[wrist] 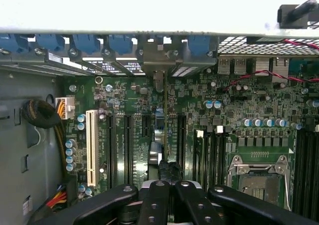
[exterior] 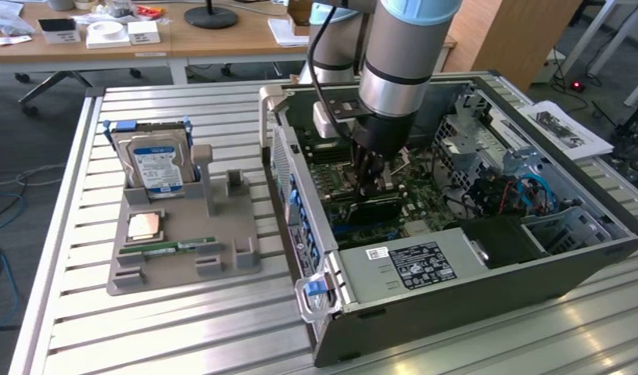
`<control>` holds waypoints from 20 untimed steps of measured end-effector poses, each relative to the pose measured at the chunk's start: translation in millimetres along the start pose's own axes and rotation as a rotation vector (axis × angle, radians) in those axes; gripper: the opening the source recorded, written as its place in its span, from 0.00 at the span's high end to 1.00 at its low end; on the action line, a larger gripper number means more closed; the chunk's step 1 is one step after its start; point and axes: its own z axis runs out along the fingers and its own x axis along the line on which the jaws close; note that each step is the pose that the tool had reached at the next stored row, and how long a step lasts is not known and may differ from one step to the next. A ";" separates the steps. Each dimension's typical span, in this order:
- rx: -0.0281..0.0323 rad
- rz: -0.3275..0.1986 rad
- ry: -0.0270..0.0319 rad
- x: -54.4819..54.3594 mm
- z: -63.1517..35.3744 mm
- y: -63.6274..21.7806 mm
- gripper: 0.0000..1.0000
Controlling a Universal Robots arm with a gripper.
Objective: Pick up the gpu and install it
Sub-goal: 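Press down on the gpu until it lock into place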
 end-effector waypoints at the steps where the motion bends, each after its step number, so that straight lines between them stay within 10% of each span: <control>1: -0.0001 0.000 0.0001 0.0 -0.1 0.4 0.89; 20: -0.0001 0.000 0.0001 0.2 3.0 7.6 0.89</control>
